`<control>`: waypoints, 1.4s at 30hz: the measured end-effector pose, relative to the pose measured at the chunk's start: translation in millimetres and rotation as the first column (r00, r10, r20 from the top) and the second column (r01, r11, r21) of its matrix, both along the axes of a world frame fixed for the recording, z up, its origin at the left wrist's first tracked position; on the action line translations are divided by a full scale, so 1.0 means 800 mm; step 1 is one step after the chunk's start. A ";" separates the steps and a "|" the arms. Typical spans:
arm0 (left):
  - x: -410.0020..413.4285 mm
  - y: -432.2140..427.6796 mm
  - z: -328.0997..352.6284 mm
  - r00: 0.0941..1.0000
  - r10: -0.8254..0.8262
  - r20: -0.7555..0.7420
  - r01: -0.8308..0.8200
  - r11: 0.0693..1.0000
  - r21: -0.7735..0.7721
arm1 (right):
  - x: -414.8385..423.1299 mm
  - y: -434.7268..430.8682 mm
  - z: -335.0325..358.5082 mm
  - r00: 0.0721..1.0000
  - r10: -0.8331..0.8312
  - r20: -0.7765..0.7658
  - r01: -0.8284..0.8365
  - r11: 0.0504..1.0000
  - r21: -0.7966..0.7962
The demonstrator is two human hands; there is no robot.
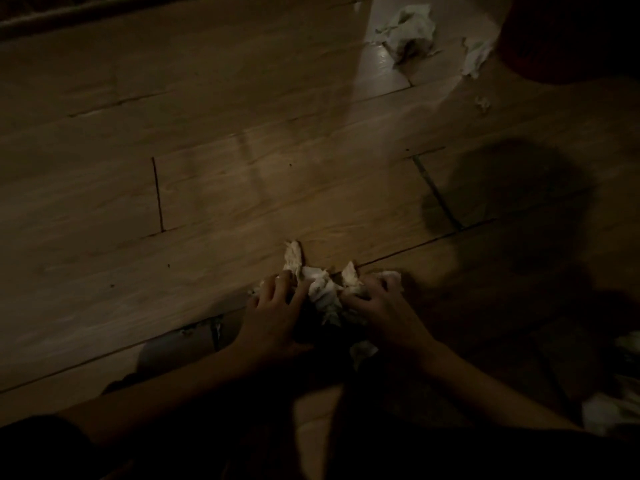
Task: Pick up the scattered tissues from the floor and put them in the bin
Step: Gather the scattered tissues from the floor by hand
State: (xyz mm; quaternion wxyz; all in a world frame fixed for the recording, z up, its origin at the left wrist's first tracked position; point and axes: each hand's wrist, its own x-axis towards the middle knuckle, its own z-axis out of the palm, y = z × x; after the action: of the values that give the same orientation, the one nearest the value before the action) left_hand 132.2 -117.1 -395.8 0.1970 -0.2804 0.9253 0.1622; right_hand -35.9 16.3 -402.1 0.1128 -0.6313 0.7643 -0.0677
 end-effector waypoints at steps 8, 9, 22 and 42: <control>-0.025 -0.069 0.047 0.920 0.240 -0.310 -0.157 0.950 0.269 | -0.055 -0.019 0.016 0.922 -0.155 0.356 0.192 0.979 -0.072; -0.025 -0.076 0.056 0.912 0.266 -0.313 -0.184 0.946 0.267 | -0.062 -0.023 0.022 0.900 -0.202 0.386 0.252 0.964 -0.083; 0.081 -0.107 0.056 0.879 0.306 -0.366 -0.293 0.952 0.094 | -0.013 -0.125 0.066 0.848 -0.191 0.495 0.324 0.925 -0.197; 0.077 -0.119 0.027 0.762 0.549 -0.342 -0.501 0.836 0.226 | 0.122 -0.033 -0.009 0.959 -0.011 0.283 0.012 1.000 -0.001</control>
State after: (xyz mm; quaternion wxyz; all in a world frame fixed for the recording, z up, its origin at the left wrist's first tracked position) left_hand 193.6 -212.6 -374.3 -0.0298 -0.4775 0.8180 0.3194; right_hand 62.1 -10.1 -409.4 0.2198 -0.6108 0.7439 -0.1588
